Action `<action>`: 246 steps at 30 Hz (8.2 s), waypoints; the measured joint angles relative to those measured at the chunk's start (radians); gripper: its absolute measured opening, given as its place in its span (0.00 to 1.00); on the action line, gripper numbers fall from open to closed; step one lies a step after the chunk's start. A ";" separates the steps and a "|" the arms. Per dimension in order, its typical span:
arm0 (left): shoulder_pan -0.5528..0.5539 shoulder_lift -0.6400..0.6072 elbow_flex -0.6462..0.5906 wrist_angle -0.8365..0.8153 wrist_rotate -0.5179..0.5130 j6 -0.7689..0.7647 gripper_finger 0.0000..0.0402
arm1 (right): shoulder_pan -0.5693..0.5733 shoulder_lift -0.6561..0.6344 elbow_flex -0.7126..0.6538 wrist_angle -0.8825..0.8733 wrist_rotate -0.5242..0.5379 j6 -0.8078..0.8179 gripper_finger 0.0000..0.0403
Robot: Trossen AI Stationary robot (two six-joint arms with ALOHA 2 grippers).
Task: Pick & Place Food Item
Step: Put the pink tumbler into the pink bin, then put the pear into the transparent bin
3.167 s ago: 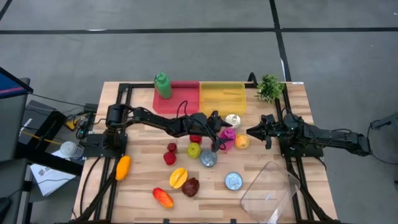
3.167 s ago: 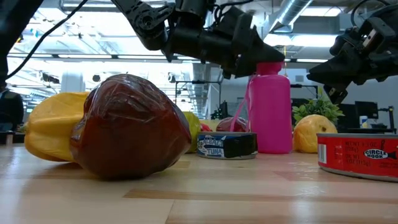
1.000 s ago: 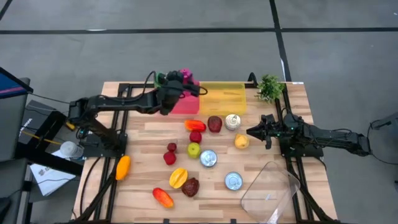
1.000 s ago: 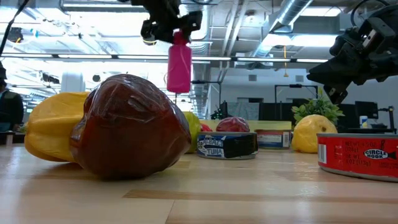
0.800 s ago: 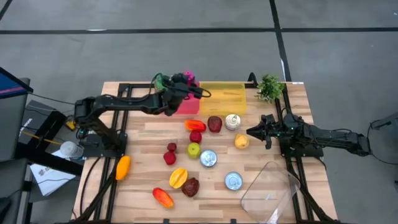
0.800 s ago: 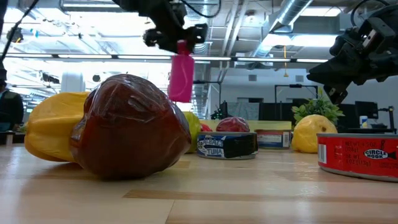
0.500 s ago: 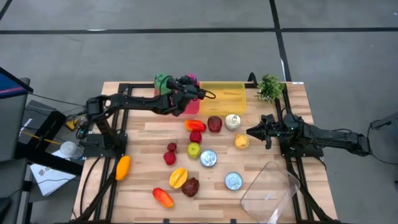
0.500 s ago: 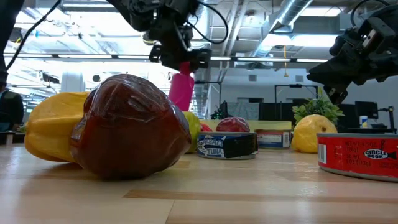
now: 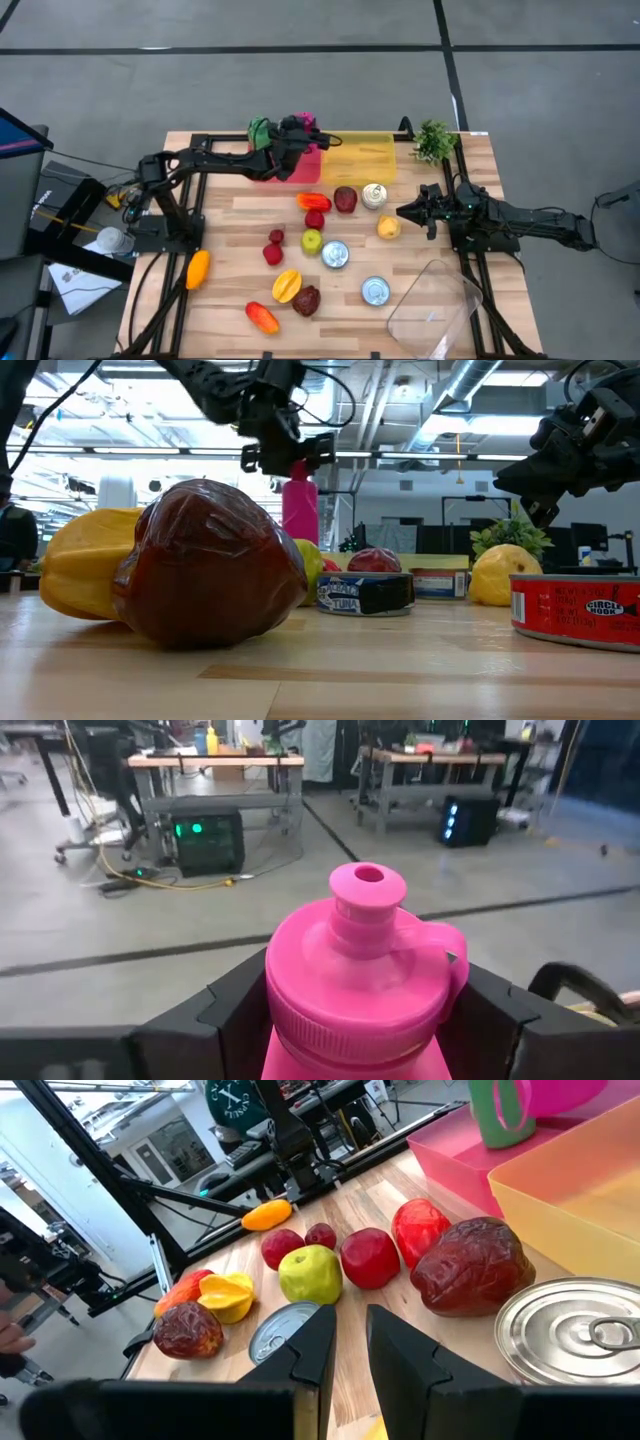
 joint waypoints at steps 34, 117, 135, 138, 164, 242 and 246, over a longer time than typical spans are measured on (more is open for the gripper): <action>0.096 0.046 -0.152 0.201 0.176 0.067 0.54 | 0.000 0.000 0.000 0.000 0.000 -0.001 0.14; 0.130 0.101 -0.151 0.204 0.296 0.104 0.63 | 0.000 0.000 -0.001 0.000 0.007 0.026 0.14; 0.117 0.063 -0.151 0.197 0.296 0.188 0.83 | 0.000 0.000 0.000 0.000 0.007 0.026 0.14; 0.116 0.043 -0.151 0.205 0.296 0.188 0.83 | 0.000 0.000 -0.001 0.000 0.007 0.026 0.14; -0.228 -0.744 -0.151 0.203 0.313 0.527 0.50 | 0.000 0.000 -0.001 0.000 0.008 -0.030 0.14; -0.635 -1.703 -0.809 -0.635 0.206 0.119 0.00 | 0.176 1.298 0.999 -0.984 0.113 -0.245 0.68; -0.635 -1.703 -0.873 -0.590 0.190 0.104 0.00 | 0.176 1.312 0.999 -0.982 0.145 -0.247 0.68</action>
